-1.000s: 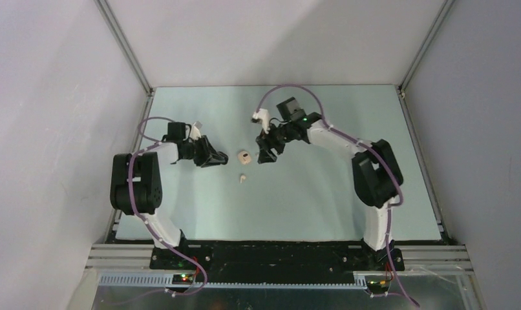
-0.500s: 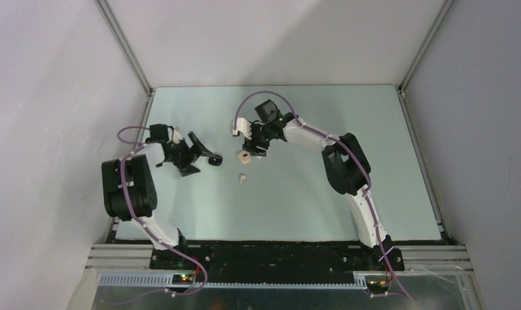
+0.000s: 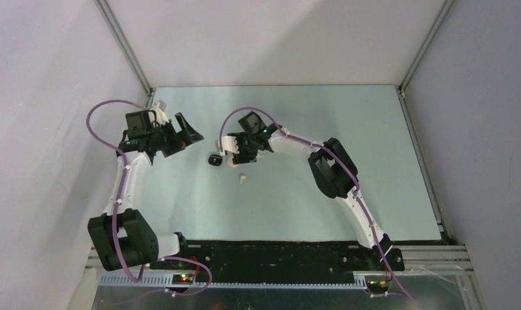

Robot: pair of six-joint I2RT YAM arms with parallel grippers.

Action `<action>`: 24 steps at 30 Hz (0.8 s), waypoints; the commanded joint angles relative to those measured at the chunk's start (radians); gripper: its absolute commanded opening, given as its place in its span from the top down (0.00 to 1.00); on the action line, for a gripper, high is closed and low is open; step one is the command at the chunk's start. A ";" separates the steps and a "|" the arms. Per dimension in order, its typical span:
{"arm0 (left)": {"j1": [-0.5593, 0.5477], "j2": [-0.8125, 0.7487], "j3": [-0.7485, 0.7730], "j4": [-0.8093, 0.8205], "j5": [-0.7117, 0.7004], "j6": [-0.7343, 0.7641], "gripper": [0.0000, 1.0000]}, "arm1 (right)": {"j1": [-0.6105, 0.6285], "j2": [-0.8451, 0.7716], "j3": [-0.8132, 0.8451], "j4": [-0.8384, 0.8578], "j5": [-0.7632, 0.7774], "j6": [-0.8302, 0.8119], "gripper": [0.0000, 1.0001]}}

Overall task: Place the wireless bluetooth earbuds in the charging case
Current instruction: Pick up the charging case at the center of the board.

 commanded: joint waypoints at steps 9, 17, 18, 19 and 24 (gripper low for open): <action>0.063 -0.060 -0.121 0.066 0.201 -0.254 0.01 | 0.036 0.101 0.190 -0.251 -0.186 -0.042 0.35; 0.082 -0.063 -0.147 0.084 0.239 -0.243 0.10 | 0.042 0.169 0.341 -0.388 -0.179 -0.076 0.36; 0.082 -0.061 -0.148 0.090 0.242 -0.243 0.10 | 0.042 0.181 0.364 -0.447 -0.177 -0.082 0.36; 0.081 -0.059 -0.147 0.093 0.243 -0.242 0.12 | 0.044 0.203 0.403 -0.472 -0.172 -0.097 0.36; 0.078 -0.066 -0.145 0.093 0.222 -0.240 0.14 | 0.045 0.226 0.429 -0.494 -0.142 -0.077 0.34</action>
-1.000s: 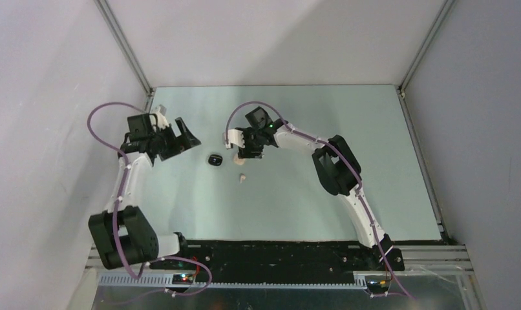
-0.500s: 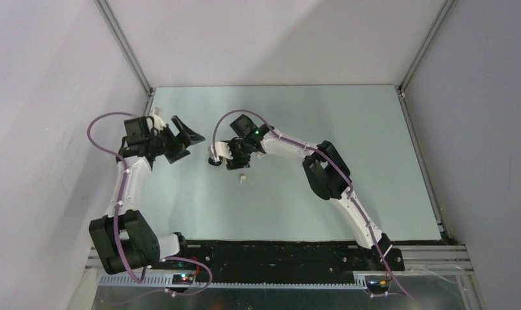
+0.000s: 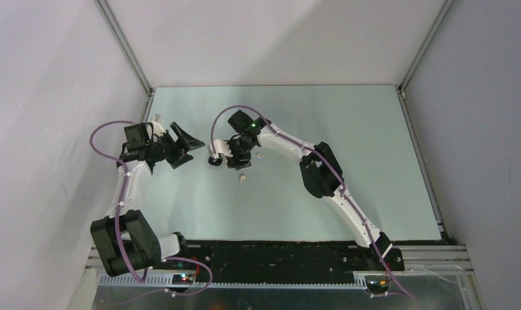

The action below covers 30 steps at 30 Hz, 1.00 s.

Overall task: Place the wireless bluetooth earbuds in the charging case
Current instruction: Pick up the charging case at the center of the board.

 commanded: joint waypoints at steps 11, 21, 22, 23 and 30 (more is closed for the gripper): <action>-0.002 -0.043 -0.017 0.027 -0.052 0.005 0.20 | 0.007 0.005 0.017 0.031 0.016 0.124 0.57; -0.157 0.060 0.055 0.042 -0.068 0.269 0.24 | 0.016 -0.520 -0.587 0.442 0.084 0.246 0.65; -0.174 0.062 0.065 0.049 -0.051 0.287 0.24 | 0.017 -0.555 -0.654 0.480 0.095 0.263 0.65; -0.205 0.063 0.068 0.055 0.005 0.319 0.24 | 0.015 -0.616 -0.676 0.487 0.118 0.274 0.65; -0.357 0.041 0.111 0.117 0.314 0.448 0.23 | 0.001 -0.829 -0.741 0.482 0.175 0.391 0.66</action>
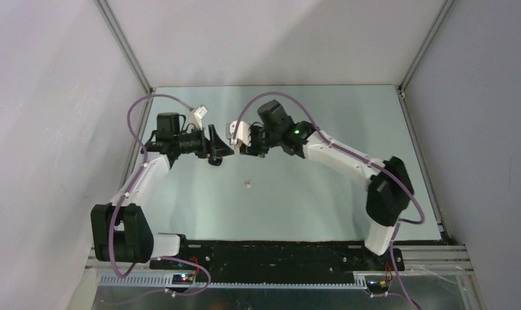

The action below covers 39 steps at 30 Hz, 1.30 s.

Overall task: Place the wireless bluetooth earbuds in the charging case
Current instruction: Pick up the charging case at the center of the board.

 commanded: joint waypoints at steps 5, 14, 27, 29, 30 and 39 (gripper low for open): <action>-0.122 0.021 0.088 0.066 0.339 0.134 0.32 | -0.002 -0.177 -0.063 0.071 0.059 0.017 0.66; -0.151 0.099 0.187 0.098 0.370 0.064 0.35 | -0.004 -0.223 -0.111 0.072 0.058 -0.045 0.66; -0.213 0.169 0.259 0.117 0.355 -0.029 0.50 | -0.005 -0.220 -0.090 0.141 0.063 -0.003 0.66; -0.213 0.180 0.269 0.123 0.353 -0.038 0.51 | -0.005 -0.220 -0.086 0.141 0.063 0.008 0.66; -0.213 0.185 0.275 0.124 0.351 -0.040 0.52 | -0.004 -0.222 -0.085 0.144 0.061 0.011 0.66; -0.214 0.202 0.280 0.145 0.318 -0.083 0.48 | 0.014 -0.239 -0.081 0.172 0.078 0.041 0.67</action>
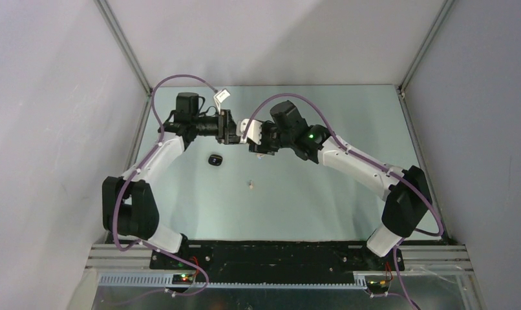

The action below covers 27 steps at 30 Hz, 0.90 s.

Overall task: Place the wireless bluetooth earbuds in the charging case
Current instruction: Pick up the charging case at the center of the board.

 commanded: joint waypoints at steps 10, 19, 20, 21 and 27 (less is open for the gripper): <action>-0.038 -0.014 -0.001 0.059 0.035 -0.045 0.60 | 0.044 -0.053 0.031 0.119 -0.029 0.031 0.67; -0.036 -0.047 -0.025 0.062 0.056 -0.047 0.48 | 0.045 -0.062 0.017 0.123 -0.001 0.039 0.67; -0.034 -0.052 -0.027 0.063 0.053 -0.051 0.47 | 0.045 -0.063 0.017 0.122 0.002 0.039 0.67; -0.031 -0.054 -0.026 0.063 0.051 -0.055 0.46 | 0.045 -0.066 0.016 0.122 0.003 0.038 0.67; 0.009 -0.053 -0.008 0.064 0.070 -0.079 0.48 | 0.037 -0.076 0.005 0.116 -0.005 0.033 0.67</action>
